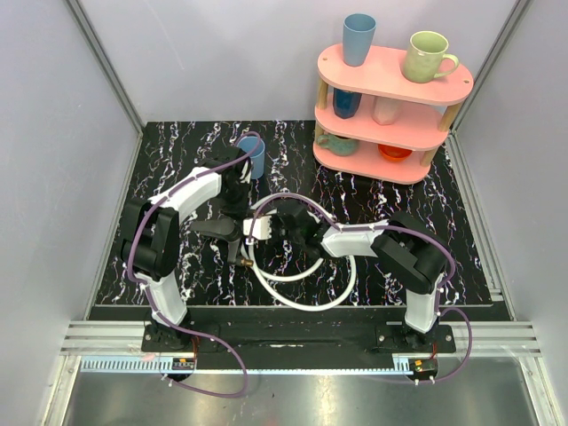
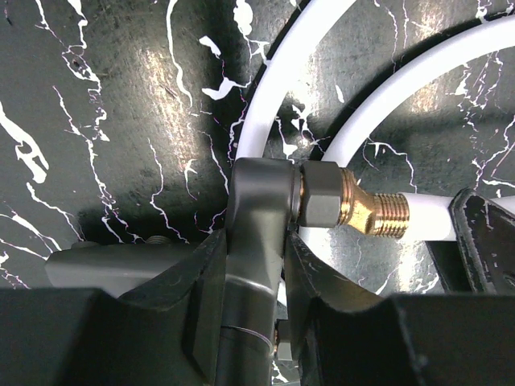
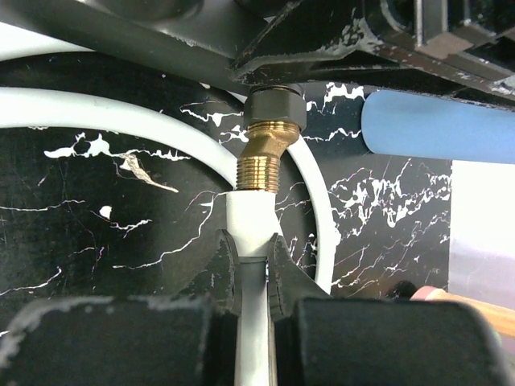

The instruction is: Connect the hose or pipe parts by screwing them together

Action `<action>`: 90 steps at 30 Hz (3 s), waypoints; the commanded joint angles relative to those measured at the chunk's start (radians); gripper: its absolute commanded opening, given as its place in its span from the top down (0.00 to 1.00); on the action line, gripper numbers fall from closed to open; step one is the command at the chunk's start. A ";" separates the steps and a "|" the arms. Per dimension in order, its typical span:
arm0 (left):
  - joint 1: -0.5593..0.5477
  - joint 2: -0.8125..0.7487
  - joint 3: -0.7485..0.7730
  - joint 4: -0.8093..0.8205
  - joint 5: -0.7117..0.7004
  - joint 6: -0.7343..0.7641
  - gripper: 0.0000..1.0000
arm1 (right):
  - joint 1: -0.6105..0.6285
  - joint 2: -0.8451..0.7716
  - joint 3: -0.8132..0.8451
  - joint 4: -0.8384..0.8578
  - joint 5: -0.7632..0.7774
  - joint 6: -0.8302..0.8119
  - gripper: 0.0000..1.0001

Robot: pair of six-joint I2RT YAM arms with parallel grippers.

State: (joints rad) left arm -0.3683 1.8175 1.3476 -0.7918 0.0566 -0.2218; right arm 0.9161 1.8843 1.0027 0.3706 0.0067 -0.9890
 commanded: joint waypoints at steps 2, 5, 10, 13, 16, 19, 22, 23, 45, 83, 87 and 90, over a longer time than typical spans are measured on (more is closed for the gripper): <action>-0.018 0.005 -0.013 0.014 0.123 -0.034 1.00 | 0.017 -0.005 0.094 0.079 -0.028 0.075 1.00; -0.020 -0.003 -0.019 0.016 0.127 -0.031 1.00 | 0.014 0.013 0.106 0.073 -0.013 0.088 1.00; -0.021 -0.003 -0.022 0.017 0.132 -0.025 1.00 | 0.009 0.016 0.083 0.094 0.033 0.075 1.00; -0.021 -0.004 -0.021 0.016 0.137 -0.018 1.00 | 0.003 0.010 0.071 0.106 0.035 0.070 1.00; -0.023 -0.004 -0.022 0.013 0.143 -0.005 1.00 | -0.006 0.006 0.066 0.114 0.029 0.070 1.00; -0.024 -0.003 -0.021 0.013 0.161 0.004 1.00 | -0.011 -0.001 0.062 0.117 0.012 0.066 1.00; -0.024 -0.001 -0.021 0.012 0.163 0.012 1.00 | -0.014 0.001 0.057 0.117 0.019 0.047 1.00; -0.024 -0.003 -0.021 0.012 0.163 0.013 1.00 | -0.014 0.001 0.047 0.125 0.019 0.043 1.00; -0.031 0.003 -0.015 0.012 0.149 0.019 1.00 | -0.037 -0.068 -0.010 0.060 -0.109 0.056 1.00; -0.031 0.017 -0.002 -0.006 0.115 0.016 0.86 | -0.048 -0.094 -0.024 -0.016 -0.085 0.113 1.00; -0.046 0.016 -0.008 -0.009 0.072 0.029 0.66 | -0.057 -0.117 -0.044 0.020 -0.071 0.125 1.00; -0.057 0.032 -0.005 -0.007 0.072 0.044 0.60 | -0.063 -0.132 -0.056 0.037 -0.062 0.131 1.00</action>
State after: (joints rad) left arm -0.4011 1.8271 1.3327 -0.7979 0.0898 -0.1787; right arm 0.8642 1.8240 0.9577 0.3332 -0.0696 -0.8917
